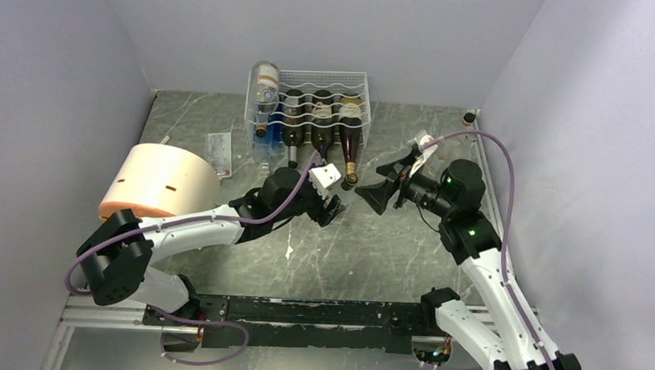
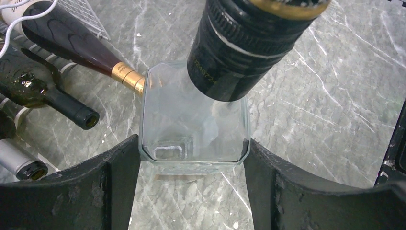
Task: Take the wine bottle off the wine rack
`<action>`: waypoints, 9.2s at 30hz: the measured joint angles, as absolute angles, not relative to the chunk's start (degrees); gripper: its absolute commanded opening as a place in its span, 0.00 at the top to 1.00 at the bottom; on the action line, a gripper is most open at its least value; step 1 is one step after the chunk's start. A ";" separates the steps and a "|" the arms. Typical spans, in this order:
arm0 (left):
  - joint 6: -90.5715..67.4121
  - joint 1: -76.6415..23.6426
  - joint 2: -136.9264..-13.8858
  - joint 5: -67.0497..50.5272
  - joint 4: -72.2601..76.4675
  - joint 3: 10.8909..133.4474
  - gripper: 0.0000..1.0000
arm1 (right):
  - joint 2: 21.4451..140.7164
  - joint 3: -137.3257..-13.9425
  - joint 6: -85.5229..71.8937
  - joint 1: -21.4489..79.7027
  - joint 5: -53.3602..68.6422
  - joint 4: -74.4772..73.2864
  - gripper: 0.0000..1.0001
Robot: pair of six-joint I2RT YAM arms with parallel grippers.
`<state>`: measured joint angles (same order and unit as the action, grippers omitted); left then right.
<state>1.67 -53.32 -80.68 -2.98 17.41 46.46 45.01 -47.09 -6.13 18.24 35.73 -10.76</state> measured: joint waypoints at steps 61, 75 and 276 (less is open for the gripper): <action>-3.16 -52.45 -66.89 1.76 16.43 48.23 0.00 | 58.39 -67.88 -45.65 30.20 -56.80 -56.34 1.00; -3.44 -52.45 -66.37 4.16 16.23 48.23 0.00 | 67.81 -66.94 -52.95 14.37 -64.95 -51.59 1.00; -37.50 -4.05 -100.86 -40.21 -0.14 72.12 0.93 | 61.56 -51.86 -25.26 29.85 11.84 -18.92 0.00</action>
<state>-37.50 -4.05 -100.86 -40.21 -0.14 72.12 61.56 -51.86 -25.26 29.85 11.84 -18.92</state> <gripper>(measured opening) 0.405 0.997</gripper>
